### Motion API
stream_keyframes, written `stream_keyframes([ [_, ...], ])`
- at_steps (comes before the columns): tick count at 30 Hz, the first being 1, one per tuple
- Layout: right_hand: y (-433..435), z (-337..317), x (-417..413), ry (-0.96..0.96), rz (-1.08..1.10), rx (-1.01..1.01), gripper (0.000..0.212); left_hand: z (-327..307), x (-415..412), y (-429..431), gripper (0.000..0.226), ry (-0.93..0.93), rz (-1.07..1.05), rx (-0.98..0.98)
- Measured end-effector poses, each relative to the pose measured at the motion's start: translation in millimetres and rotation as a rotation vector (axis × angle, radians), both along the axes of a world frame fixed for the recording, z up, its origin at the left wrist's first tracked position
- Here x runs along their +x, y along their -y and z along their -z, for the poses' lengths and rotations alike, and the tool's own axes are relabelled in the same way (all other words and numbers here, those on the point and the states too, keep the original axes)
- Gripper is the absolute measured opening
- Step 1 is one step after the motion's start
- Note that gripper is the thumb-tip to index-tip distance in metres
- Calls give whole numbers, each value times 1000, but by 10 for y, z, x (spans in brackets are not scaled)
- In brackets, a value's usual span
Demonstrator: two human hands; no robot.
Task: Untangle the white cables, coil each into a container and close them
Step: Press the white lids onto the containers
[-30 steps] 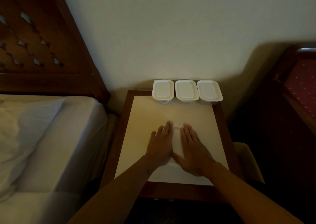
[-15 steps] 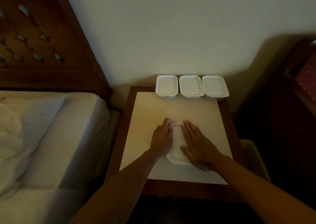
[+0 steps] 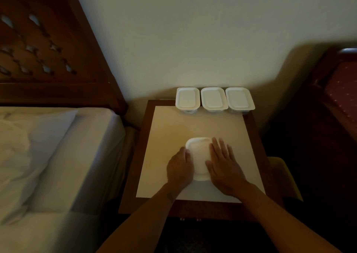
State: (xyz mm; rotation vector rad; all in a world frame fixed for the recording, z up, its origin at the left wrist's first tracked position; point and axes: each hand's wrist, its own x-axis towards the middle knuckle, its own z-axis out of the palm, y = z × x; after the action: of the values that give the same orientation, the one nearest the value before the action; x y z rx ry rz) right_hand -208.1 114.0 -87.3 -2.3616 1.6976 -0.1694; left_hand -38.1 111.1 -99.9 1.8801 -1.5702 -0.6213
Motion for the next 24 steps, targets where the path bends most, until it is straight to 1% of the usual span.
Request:
stream_keyframes([
  [2, -13, -67, 6, 10, -6, -38, 72, -32, 128, 18, 37, -33, 8, -7],
  [3, -62, -96, 12, 37, -14, -59, 74, -36, 223, 23, 36, -4, 6, -12],
  [4, -137, -112, 23, 55, -48, -64, 76, -29, 338, 28, 33, 79, 11, -14],
  [5, -213, -122, 41, 46, -100, -61, 78, -7, 460, 33, 33, 206, 29, -8],
  [7, -299, -101, 90, -24, -216, -71, 79, 60, 699, 43, 42, 434, 108, 42],
  [9, -252, -78, 173, -64, -258, -59, 76, 108, 886, 75, 50, 535, 182, 109],
  [12, -45, -51, 367, -52, -286, -66, 69, 154, 1065, 168, 57, 568, 225, 177],
  [14, 146, -13, 511, -58, -313, -67, 68, 180, 1129, 217, 58, 568, 224, 193],
  [19, 775, 53, 977, -37, -346, -78, 67, 254, 1213, 364, 60, 542, 195, 119],
  [24, 1324, 74, 1362, -26, -360, -54, 65, 390, 1224, 475, 63, 599, 149, 104],
])
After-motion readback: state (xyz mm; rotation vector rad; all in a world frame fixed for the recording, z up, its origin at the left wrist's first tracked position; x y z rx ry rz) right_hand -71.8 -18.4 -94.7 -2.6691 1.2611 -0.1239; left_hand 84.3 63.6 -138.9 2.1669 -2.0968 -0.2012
